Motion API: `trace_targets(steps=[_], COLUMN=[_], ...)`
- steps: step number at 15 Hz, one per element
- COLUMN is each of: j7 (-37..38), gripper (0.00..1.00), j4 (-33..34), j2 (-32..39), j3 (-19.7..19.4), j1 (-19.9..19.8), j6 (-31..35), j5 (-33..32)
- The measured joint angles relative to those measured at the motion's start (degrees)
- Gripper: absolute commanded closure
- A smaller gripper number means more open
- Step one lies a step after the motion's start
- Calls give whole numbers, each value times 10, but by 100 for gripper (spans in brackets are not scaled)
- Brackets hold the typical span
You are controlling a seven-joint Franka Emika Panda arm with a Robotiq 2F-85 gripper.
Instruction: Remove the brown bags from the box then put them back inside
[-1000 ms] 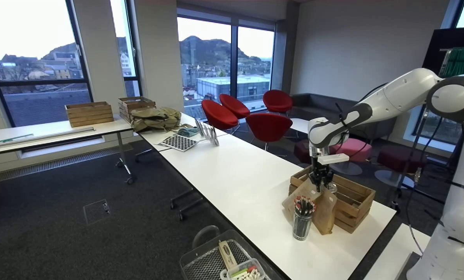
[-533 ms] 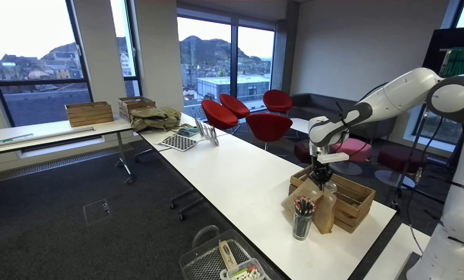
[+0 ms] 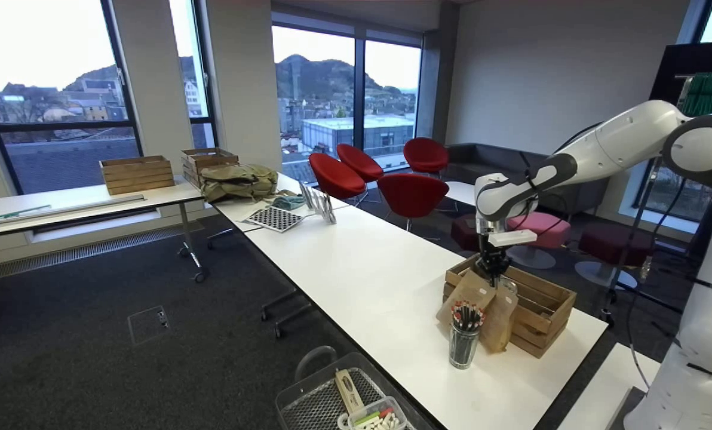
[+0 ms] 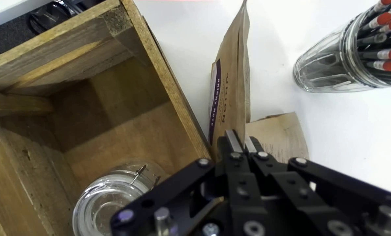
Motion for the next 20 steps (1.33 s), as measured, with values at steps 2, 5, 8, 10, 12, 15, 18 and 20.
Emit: trace_targets(steps=[2, 5, 8, 10, 12, 15, 18, 20], j7=[3, 14, 25, 31, 35, 37, 45, 49], gripper=[100, 100, 100, 100, 100, 100, 100, 100], j4=[0, 1, 6, 15, 26, 40, 50, 53], j2=[-25, -68, -107, -129, -146, -160, -161, -160], j3=[2, 4, 4, 4, 4, 4, 3, 1], j1=[0, 0, -1, -2, -4, -9, -18, -27], j6=[-5, -14, -28, -39, -51, -60, -68, -73], j5=[-10, -27, -47, -61, -73, -89, -110, -121])
